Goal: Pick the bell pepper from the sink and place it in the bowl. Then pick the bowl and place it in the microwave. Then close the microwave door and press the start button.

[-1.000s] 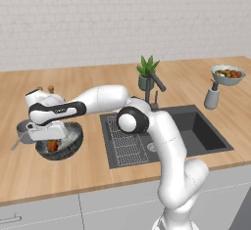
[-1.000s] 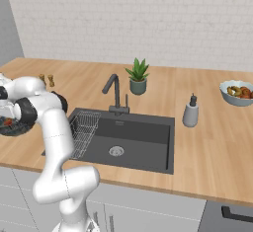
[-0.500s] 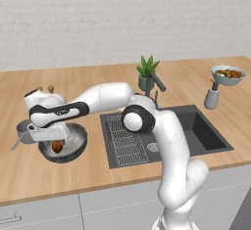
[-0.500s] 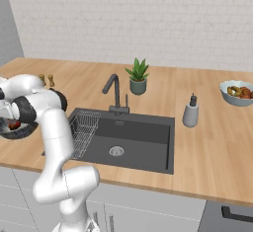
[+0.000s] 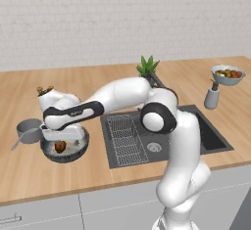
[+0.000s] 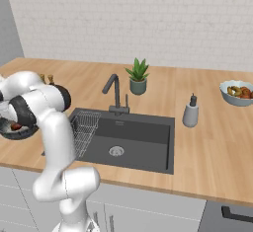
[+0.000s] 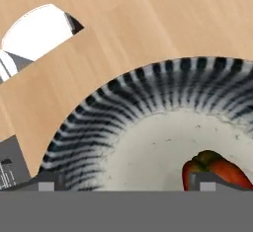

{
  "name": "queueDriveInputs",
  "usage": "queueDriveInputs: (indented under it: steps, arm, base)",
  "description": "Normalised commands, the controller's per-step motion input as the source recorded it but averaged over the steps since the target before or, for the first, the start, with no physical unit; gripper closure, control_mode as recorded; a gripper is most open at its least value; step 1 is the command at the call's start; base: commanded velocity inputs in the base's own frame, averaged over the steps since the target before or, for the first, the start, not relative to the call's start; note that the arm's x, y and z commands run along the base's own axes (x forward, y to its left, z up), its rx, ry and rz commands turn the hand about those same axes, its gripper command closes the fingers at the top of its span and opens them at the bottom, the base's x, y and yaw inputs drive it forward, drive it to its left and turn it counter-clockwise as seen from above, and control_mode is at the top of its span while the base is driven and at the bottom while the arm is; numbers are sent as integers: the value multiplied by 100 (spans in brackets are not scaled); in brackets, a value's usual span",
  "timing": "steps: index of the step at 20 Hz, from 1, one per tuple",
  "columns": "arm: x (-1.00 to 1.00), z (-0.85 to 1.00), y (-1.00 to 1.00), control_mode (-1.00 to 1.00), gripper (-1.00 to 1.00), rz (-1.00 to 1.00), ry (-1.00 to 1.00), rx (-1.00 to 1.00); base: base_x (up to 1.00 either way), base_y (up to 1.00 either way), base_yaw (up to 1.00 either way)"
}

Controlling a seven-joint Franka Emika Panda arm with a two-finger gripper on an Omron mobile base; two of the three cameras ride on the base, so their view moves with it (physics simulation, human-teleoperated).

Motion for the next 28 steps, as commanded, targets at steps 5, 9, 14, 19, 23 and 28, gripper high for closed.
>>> queueDriveInputs:
  steps: [5, 9, 14, 19, 23, 28]
  arm:
    - [-14, 42, -50, -100, -100, 0, -13, 18]
    - [0, 71, -39, -100, -100, 0, 0, 8]
    - [-2, 7, -36, -100, -100, 0, 0, 3]
    - [23, -8, 0, -100, -100, 0, 0, 4]
    - [37, -19, 3, -100, -100, 0, 0, 0]
    - [33, -11, 33, -100, -100, 0, 4, -2]
  base:
    - [0, 0, 0]
    - [0, 0, 0]
    - [0, 0, 0]
    - [0, 0, 0]
    - [0, 0, 0]
    - [0, 0, 0]
